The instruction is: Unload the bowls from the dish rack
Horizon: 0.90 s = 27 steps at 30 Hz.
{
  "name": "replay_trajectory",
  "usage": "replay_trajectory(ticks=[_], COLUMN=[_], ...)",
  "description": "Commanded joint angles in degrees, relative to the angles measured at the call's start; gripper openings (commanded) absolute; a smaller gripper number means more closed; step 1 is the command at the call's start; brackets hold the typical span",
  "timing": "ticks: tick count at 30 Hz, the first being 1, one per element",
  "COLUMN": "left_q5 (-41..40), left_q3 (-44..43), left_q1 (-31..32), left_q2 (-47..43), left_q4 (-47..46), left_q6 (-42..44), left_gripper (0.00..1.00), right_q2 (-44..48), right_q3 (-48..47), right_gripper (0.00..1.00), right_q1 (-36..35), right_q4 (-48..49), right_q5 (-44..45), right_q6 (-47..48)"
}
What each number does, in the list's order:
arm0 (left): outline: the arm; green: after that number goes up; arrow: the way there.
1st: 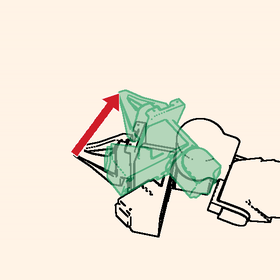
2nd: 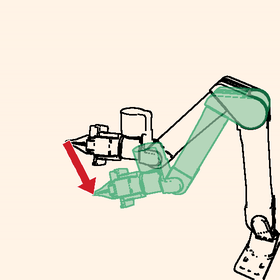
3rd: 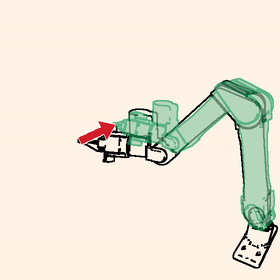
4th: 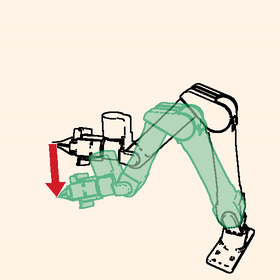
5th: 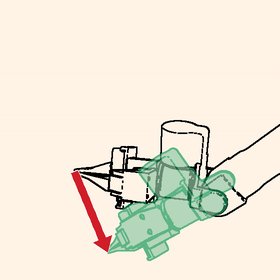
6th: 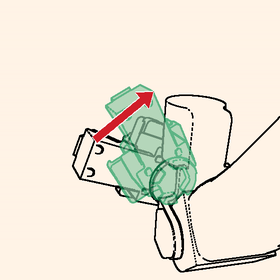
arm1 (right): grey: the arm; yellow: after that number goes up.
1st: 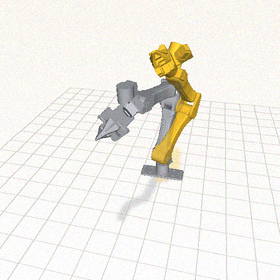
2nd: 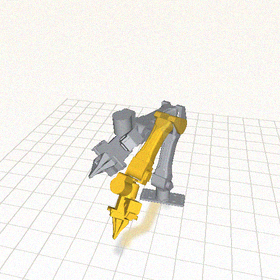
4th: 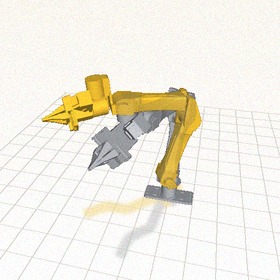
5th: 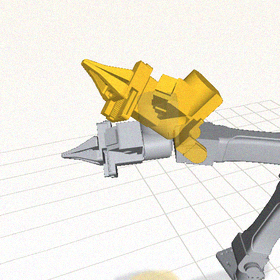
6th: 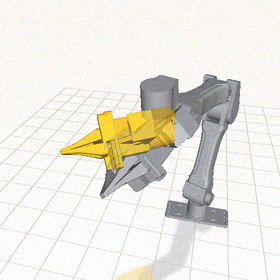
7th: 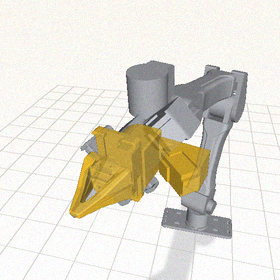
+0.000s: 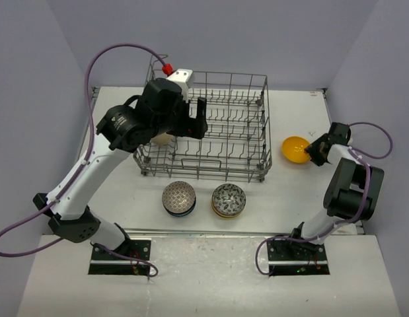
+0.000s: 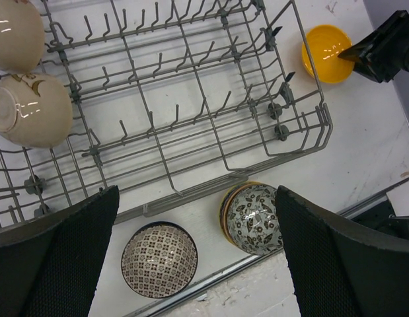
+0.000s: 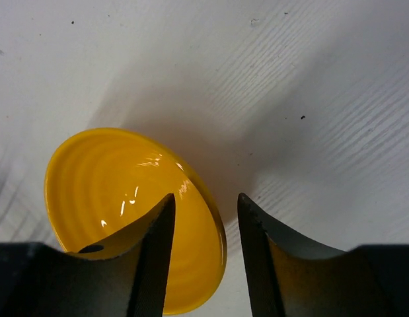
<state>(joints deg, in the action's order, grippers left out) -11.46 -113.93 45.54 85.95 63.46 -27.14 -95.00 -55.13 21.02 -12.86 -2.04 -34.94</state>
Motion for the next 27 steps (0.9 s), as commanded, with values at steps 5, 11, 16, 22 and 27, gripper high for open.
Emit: replay_trajectory(ticks=[5,11,16,22,27], left_q5=[0.1,-0.1,-5.1,-9.3,-19.1], left_q3=[0.1,-4.0,-7.1,-6.8,-5.6], left_q1=[-1.8,-2.9,-3.1,-3.1,-3.3], left_q2=[-1.4,3.9,8.7,9.5,5.5], left_q4=[-1.9,0.3,3.1,3.0,2.1], left_q6=[1.3,-0.6,-1.1,-2.1,-2.5], left_gripper=[1.0,1.0,1.0,1.0,1.0], right_q2=[7.8,15.1,22.9,31.4,32.4], right_q3=[-0.8,-9.2,-11.4,-12.6,-15.0], right_gripper=[0.6,0.88,0.99,0.99,0.98], right_q1=[0.3,0.3,-0.5,-11.2,-28.1], right_q4=[-2.8,-15.2,-17.1,-16.6,-12.4], right_q5=[2.2,5.9,-3.0,-11.7,-12.1], right_q6=[-2.4,-5.4,-7.1,-7.2,-11.4])
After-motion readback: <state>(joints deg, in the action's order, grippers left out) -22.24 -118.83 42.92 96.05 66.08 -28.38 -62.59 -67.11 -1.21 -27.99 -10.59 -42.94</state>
